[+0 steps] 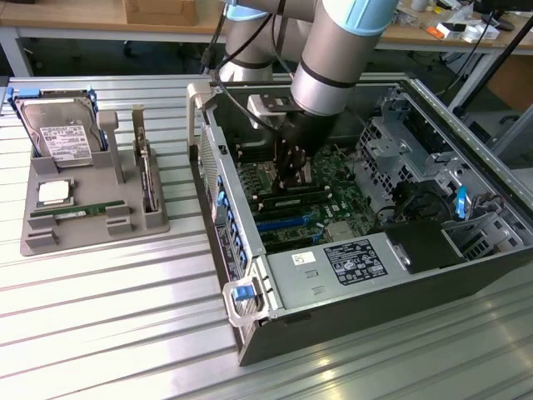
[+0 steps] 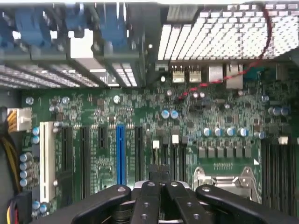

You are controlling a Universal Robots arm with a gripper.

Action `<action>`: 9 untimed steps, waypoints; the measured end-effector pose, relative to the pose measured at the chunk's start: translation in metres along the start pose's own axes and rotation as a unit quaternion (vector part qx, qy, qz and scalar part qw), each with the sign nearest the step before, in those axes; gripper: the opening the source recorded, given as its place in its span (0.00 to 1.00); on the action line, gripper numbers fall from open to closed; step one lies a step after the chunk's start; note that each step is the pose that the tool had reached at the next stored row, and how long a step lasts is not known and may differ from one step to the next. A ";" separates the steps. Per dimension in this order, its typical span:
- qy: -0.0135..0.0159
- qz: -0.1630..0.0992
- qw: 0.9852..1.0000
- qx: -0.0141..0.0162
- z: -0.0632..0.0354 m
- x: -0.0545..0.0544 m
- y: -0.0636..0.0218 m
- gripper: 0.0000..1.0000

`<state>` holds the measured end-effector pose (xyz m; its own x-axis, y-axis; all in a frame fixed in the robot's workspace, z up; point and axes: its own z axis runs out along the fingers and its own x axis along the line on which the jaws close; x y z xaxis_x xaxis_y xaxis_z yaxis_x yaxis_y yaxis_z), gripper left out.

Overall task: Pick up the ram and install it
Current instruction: 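Press down the ram until it locks into place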

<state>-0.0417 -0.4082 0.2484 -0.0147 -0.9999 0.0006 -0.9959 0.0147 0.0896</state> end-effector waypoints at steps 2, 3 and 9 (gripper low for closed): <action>0.000 0.000 1.000 -0.005 -0.0016 0.000 -0.0181 0.11; 0.000 0.000 1.000 -0.007 -0.0024 0.000 -0.0269 0.11; -0.002 0.000 1.000 -0.018 -0.0062 0.000 -0.0691 0.11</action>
<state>0.0277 -0.4089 0.2484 -0.0145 -0.9999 -0.0039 -0.9921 0.0139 0.1247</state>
